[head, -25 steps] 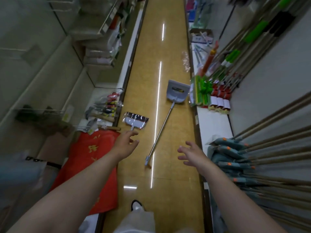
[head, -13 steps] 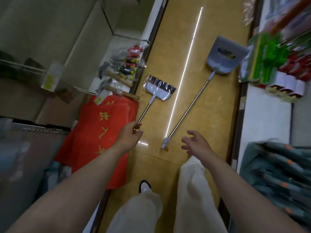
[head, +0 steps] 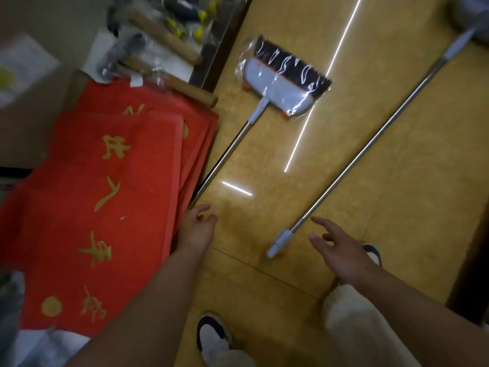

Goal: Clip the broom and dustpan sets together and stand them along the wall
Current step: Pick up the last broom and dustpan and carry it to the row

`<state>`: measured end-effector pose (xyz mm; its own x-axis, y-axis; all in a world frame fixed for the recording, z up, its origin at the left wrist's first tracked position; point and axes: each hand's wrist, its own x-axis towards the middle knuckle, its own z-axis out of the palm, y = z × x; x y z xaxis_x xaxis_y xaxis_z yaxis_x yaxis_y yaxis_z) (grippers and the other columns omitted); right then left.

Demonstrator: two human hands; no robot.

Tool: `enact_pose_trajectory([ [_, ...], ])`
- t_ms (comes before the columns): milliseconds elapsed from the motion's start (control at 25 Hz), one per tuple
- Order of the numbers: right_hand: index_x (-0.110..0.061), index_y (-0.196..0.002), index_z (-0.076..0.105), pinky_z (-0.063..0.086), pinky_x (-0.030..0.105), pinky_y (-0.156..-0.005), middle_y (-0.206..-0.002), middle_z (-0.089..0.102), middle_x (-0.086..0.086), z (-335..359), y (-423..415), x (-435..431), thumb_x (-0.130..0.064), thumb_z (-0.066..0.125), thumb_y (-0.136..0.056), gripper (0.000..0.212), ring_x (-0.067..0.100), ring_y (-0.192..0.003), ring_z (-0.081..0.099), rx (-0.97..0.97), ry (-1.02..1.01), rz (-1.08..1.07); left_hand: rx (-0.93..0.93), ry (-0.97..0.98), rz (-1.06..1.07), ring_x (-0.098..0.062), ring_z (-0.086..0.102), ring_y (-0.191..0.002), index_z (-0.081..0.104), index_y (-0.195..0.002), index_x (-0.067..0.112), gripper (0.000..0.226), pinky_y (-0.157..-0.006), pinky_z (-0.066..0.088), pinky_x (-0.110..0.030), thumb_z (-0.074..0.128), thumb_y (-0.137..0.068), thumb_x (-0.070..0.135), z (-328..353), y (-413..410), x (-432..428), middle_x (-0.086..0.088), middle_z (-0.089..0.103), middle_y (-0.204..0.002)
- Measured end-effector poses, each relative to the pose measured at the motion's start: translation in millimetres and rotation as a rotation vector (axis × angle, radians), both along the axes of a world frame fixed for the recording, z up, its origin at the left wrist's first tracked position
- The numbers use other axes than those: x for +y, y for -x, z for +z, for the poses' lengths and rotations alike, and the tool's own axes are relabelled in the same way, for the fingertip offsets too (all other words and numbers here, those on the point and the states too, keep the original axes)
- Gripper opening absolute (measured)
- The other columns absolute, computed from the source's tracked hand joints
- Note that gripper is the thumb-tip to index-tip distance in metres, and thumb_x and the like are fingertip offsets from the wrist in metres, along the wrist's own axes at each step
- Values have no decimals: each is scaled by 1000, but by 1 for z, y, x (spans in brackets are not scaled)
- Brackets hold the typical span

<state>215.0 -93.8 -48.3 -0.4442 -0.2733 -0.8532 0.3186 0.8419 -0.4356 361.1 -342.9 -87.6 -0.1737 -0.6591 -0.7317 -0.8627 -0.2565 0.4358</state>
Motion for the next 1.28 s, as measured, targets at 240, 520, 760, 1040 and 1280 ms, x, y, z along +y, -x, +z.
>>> enact_pose_trajectory([
  [240, -44, -147, 40, 36, 28, -102, -151, 41, -6, -99, -19, -23, -45, 55, -98, 51, 15, -137, 40, -23, 124, 18, -144, 3, -9, -26, 47, -133, 30, -152, 37, 73, -111, 39, -42, 61, -88, 21, -91, -34, -27, 2, 46, -147],
  [520, -44, -129, 58, 54, 48, -96, -120, 54, -20, -117, -31, -33, -36, 66, -93, 37, 13, -103, 63, -45, 146, -218, -375, 21, -128, -30, 29, -147, 18, -158, 15, 87, -121, 23, -37, 68, -88, 33, -145, -59, -45, -12, 31, -160],
  [760, -43, -122, 63, 56, 51, -91, -126, 55, -8, -117, -32, -37, -31, 68, -91, 34, 17, -98, 64, -38, 110, -285, -474, -16, -345, -29, 50, -122, 54, -122, 32, 39, -96, 43, -34, 68, -86, 30, -139, -50, -9, -5, 50, -131],
  [1040, -31, -120, 65, 56, 37, -76, -120, 62, 7, -111, -31, -42, -21, 66, -92, 30, 20, -102, 65, -96, 85, -385, -230, -93, -305, -24, 61, -88, 47, -97, 20, 13, -71, 44, -30, 54, -98, 32, -131, -61, 30, 0, 58, -88],
  [1280, -21, -104, 66, 56, 40, -76, -98, 65, 10, -62, -48, -57, -15, 64, -89, 16, 18, -85, 63, -150, 106, -383, 56, -412, -53, -11, 52, -76, 58, -95, 22, 9, -69, 46, -29, 52, -102, 24, -72, -56, 54, 4, 56, -88],
])
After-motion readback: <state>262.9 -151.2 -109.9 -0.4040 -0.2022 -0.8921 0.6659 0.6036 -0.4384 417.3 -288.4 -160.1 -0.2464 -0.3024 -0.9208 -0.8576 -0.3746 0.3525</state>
